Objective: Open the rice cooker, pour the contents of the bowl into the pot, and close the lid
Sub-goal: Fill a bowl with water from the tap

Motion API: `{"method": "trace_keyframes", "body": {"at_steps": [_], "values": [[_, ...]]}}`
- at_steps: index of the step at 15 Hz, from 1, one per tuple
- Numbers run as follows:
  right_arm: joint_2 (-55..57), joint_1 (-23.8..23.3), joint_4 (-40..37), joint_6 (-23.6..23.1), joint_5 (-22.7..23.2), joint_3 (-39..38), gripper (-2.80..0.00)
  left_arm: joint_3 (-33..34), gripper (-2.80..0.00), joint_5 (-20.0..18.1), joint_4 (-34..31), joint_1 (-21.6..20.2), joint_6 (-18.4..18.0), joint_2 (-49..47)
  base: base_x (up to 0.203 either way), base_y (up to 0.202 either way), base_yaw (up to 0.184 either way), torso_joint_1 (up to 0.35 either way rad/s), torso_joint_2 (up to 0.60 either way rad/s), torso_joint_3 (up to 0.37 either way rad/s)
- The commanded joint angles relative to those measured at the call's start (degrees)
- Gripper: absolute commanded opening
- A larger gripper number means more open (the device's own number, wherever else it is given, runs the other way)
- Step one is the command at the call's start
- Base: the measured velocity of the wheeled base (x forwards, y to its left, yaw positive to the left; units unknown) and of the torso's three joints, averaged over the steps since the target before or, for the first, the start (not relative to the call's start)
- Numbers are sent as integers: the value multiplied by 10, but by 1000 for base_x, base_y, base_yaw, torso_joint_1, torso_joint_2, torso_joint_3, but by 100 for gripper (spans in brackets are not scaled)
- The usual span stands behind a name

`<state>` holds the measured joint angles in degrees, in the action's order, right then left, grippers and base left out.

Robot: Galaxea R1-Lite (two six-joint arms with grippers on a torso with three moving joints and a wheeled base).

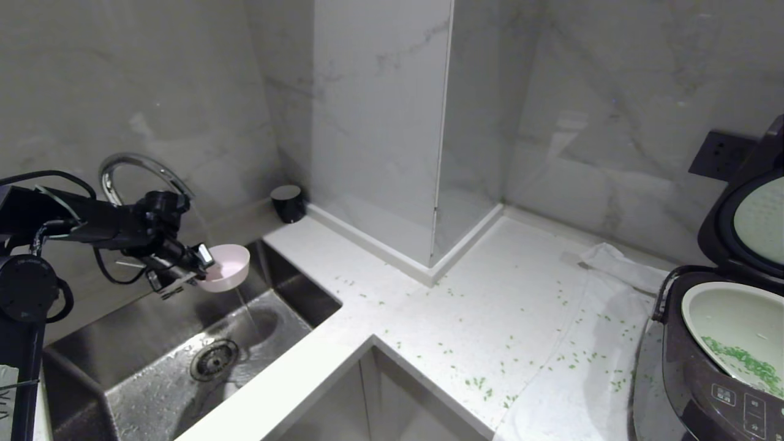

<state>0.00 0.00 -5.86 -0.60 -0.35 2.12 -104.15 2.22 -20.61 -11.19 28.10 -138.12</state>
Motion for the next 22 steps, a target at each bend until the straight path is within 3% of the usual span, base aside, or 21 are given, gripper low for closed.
{"method": "trace_keyframes", "body": {"at_steps": [1,4,12,15,22], "values": [[0,0,0,0,0,0,-280,-22,-280,7,2,-1,12,-19,0,0,0,0,0,0],[0,0,0,0,0,0,-280,-24,-280,11,33,4,26,-25,0,0,0,0,0,0],[0,0,0,0,0,0,-280,-55,-280,18,35,2,43,-32,0,0,0,0,0,0],[0,0,0,0,0,0,-280,-48,-280,22,71,1,66,-26,0,0,0,0,0,0],[0,0,0,0,0,0,-280,-48,-280,21,71,2,66,-26,0,0,0,0,0,0]]}}
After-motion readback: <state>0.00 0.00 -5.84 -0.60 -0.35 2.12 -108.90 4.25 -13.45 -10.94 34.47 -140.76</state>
